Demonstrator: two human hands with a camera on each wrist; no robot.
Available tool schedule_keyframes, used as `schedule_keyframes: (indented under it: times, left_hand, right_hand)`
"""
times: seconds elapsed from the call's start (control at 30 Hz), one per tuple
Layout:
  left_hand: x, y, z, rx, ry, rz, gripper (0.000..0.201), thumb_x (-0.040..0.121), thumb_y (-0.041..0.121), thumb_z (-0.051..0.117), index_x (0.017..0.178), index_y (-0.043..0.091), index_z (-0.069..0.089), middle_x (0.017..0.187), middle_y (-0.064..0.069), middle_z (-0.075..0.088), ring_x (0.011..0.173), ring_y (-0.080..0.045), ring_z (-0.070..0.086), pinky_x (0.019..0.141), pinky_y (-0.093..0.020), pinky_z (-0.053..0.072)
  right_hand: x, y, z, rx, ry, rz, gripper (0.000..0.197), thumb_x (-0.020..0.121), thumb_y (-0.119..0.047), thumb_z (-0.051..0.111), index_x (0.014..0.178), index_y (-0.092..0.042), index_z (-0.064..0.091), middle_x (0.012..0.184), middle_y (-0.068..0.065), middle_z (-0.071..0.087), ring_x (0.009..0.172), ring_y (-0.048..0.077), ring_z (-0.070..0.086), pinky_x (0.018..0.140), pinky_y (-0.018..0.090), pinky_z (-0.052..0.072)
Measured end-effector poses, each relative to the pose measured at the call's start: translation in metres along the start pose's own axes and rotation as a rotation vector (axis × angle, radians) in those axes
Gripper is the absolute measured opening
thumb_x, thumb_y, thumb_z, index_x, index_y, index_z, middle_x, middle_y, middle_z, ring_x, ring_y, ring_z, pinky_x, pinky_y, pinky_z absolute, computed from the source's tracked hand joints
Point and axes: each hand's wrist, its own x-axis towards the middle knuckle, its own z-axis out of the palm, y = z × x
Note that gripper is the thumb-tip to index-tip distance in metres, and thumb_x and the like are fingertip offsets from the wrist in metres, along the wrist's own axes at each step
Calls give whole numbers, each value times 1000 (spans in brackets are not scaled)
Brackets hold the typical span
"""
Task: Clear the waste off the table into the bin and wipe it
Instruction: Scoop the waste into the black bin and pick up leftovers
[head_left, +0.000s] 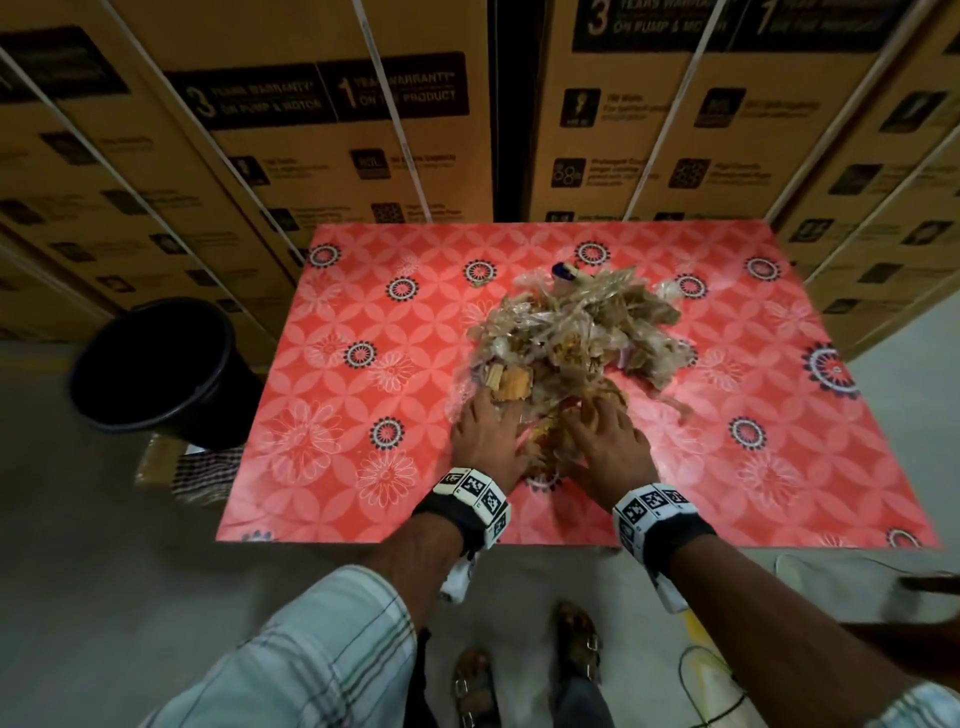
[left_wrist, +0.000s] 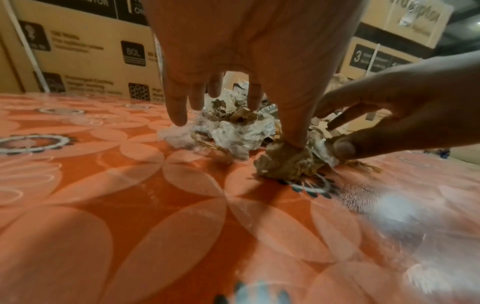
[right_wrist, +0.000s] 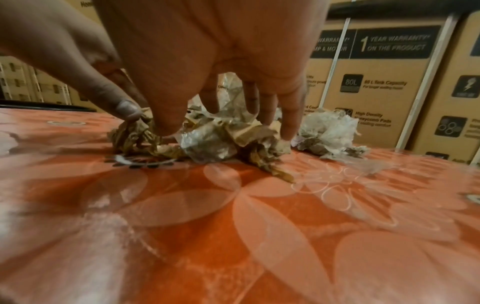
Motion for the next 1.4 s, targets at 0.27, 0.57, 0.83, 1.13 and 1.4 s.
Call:
schedule_keyframes:
  times: [0.27,0.57,0.83,1.13,1.4]
  left_hand:
    - [11,4,14,-218,-68,-46,39,93,21,56,132,21,49,134,-15,37,92,-29,61,87,-39,55]
    - [20,11,17,-379,-99,-117,35,89,10,58,121,20,51,138,-16,40,103,-29,58,89,-38,53]
    - [18,11,21,-357,-118,-124,36,94,4,49,128,16,55,135,-14,43,115,-31,52,96,-35,46]
    - [13,29,11,-101,86,-125,38,93,22,50,128,33,57,132,-12,45,121,-31,37,101,-45,38]
    - [16,54,14,-222,-26,91,32,92,31,55,122,20,60,125,-10,49,116,-29,49,96,-38,44]
  right_hand:
    - [9,-11,11,70,32,-141,46,71,-18,75,114,-17,61,114,25,53,98,48,51,61,49,55]
    - [12,-19,15,69,-3,-177,56,66,-19,80,119,-18,62,101,22,63,79,41,60,45,36,51]
    - [28,-15,7,93,-88,-110,27,84,-22,62,109,-10,63,125,20,54,108,46,49,74,46,51]
    - [7,23,2,383,21,-91,36,76,-21,62,111,-18,52,112,7,55,105,30,50,84,39,37]
    - [14,51,19,492,47,-44,36,72,-33,56,95,-7,69,92,18,59,82,35,55,72,37,43]
